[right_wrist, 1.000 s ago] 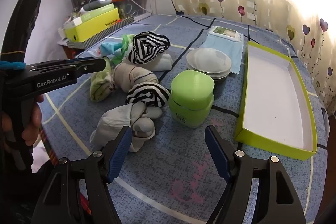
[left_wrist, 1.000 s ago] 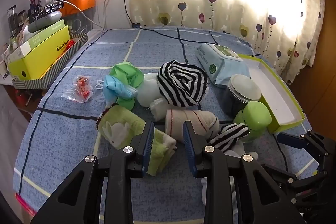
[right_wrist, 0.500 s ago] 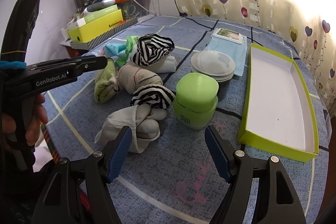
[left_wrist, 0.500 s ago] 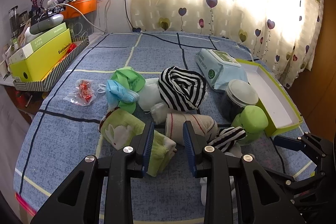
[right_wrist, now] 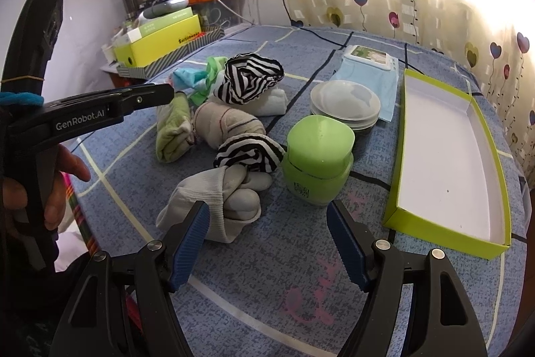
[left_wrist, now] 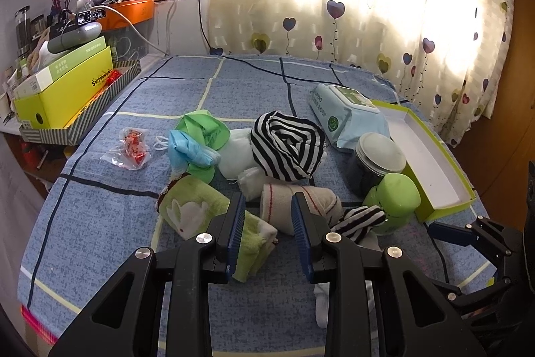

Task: Organize soft objects
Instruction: 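Move the right tool toward the white sock with striped cuff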

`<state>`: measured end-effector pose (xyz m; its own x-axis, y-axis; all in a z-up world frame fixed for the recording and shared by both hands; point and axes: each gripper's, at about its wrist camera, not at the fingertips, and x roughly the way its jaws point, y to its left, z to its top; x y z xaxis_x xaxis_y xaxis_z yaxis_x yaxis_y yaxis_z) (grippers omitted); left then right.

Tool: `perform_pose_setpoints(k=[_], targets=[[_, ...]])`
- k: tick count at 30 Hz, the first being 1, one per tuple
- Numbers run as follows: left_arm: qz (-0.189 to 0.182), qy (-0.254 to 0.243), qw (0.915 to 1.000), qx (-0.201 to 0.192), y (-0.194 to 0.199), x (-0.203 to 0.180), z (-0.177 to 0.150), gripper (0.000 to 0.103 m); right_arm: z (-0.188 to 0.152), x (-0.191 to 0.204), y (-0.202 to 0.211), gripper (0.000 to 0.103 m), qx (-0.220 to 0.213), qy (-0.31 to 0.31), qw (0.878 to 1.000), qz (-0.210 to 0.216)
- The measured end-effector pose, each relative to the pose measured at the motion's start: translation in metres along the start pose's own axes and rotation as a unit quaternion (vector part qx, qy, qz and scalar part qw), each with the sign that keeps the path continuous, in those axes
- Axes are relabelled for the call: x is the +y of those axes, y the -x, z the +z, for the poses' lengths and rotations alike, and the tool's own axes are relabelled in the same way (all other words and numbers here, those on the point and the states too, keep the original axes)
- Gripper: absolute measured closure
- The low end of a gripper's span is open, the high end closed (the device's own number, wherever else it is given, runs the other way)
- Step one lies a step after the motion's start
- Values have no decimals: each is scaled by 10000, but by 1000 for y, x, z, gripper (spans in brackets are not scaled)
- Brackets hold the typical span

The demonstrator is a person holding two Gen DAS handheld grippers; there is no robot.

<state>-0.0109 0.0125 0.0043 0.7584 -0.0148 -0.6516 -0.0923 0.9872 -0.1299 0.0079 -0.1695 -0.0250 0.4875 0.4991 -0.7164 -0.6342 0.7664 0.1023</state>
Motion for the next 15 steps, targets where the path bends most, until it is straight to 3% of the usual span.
perform_pose_setpoints(k=[15], targets=[[-42, 59, 10000, 9, 3, 2, -5, 73, 0, 6, 0, 30, 10, 106, 9999, 93]])
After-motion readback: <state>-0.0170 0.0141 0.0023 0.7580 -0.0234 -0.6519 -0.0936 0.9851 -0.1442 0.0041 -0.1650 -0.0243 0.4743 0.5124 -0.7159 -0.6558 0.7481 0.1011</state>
